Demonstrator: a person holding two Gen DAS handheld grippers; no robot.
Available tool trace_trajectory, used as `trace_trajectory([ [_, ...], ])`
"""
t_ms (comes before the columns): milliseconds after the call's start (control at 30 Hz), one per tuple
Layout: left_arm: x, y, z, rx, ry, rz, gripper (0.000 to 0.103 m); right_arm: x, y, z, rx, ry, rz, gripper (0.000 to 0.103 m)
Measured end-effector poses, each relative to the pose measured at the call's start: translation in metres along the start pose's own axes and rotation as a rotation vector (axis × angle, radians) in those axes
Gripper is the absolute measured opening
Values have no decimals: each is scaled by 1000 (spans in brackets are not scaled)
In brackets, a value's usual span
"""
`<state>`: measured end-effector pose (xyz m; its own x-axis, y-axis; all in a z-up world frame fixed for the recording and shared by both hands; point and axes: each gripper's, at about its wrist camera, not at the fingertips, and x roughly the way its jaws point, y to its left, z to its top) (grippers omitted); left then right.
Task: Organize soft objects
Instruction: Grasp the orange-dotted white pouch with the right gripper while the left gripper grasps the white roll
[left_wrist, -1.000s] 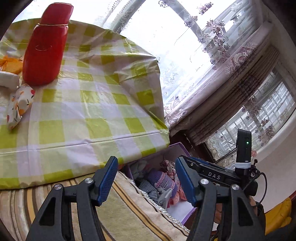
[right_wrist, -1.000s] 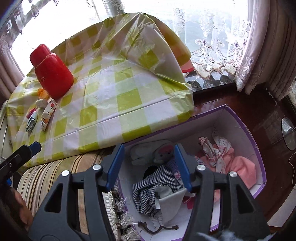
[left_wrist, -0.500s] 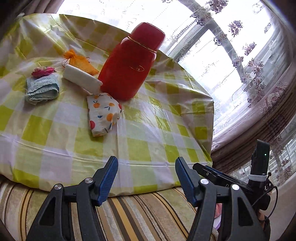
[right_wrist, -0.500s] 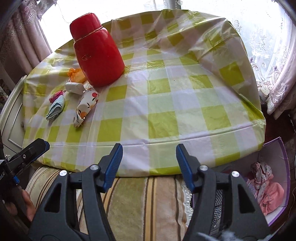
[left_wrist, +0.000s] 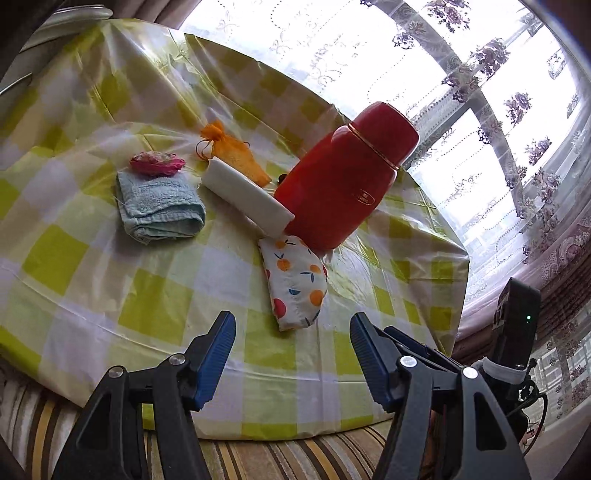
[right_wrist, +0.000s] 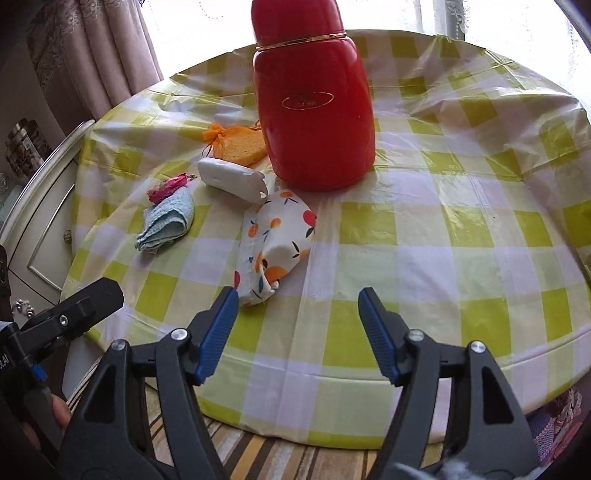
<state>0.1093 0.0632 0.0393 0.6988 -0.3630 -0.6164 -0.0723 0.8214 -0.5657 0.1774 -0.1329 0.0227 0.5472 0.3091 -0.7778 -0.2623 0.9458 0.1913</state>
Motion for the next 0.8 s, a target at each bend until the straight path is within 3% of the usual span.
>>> trace_trajectory([
  [267,17,34,38,-143,-37,-14,65,47,10,27,18,20,19,73],
  [500,62,43,80,-254,-24,-69,65,79,7,35,29,43,11,72],
  [567,80,43,91,-287,-9,-91,65,87,6,35,29,58,9,57],
  [667,105,47,103,-353,9,-111,65,92,3,34,28,62,24,49],
  [800,135,54,115,-437,35,-63,65,91,10,31,-39,37,16,35],
])
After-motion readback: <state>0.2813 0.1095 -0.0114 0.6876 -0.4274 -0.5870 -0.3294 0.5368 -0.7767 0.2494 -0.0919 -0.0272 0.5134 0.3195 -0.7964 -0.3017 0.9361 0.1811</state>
